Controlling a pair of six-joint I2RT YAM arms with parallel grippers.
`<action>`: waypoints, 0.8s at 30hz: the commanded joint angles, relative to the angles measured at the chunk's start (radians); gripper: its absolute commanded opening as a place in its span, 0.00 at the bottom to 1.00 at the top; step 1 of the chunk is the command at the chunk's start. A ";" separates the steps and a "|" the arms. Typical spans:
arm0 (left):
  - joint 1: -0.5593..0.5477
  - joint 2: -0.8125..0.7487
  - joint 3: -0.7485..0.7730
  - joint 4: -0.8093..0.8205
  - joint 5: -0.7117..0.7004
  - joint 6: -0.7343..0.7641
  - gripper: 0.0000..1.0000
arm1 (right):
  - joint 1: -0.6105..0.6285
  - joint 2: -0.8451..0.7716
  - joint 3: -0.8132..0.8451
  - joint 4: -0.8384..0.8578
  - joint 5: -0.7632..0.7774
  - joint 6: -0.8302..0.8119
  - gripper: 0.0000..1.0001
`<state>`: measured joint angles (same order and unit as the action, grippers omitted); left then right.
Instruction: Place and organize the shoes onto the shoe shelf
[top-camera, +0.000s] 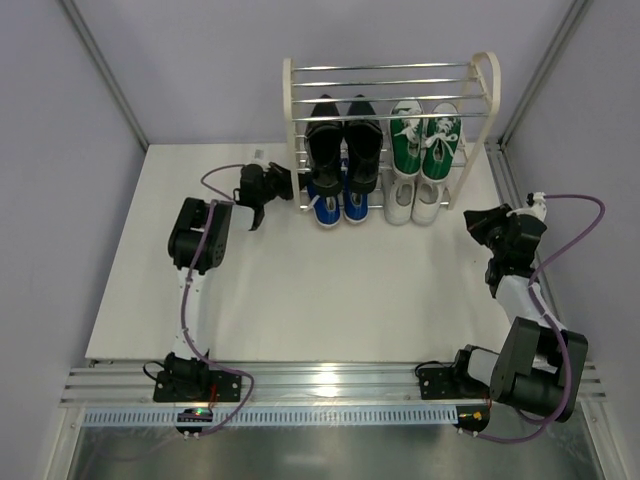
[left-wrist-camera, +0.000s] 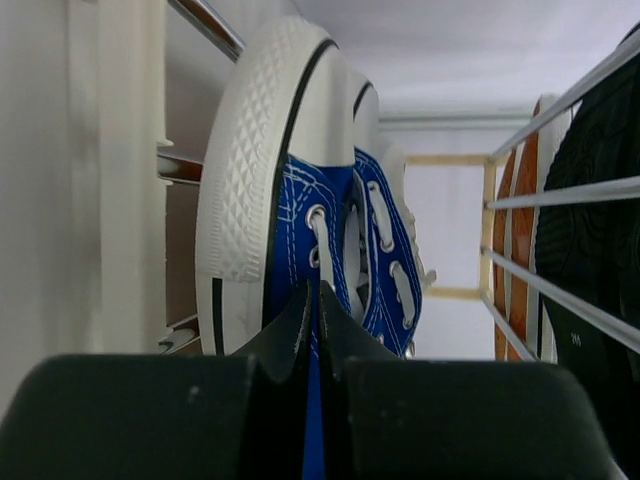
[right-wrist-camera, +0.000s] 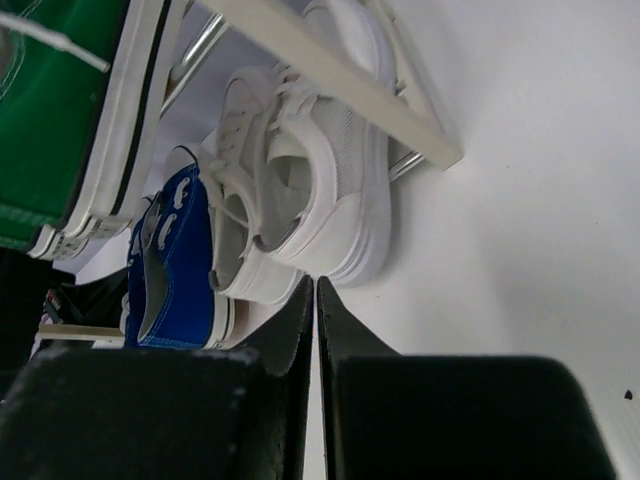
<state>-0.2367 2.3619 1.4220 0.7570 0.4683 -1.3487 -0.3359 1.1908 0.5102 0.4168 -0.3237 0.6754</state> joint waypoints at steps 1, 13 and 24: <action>-0.111 0.010 -0.032 0.060 0.043 -0.019 0.00 | 0.001 -0.049 -0.019 -0.006 -0.073 -0.060 0.04; -0.208 0.031 -0.104 0.214 0.027 -0.121 0.00 | 0.225 -0.137 -0.136 0.014 -0.019 -0.094 0.08; -0.291 0.048 -0.043 0.260 0.003 -0.185 0.00 | 0.336 0.001 -0.183 0.204 0.130 0.044 0.56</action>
<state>-0.4721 2.4012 1.3487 0.9791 0.4637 -1.5154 -0.0029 1.1889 0.3412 0.4923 -0.2844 0.6575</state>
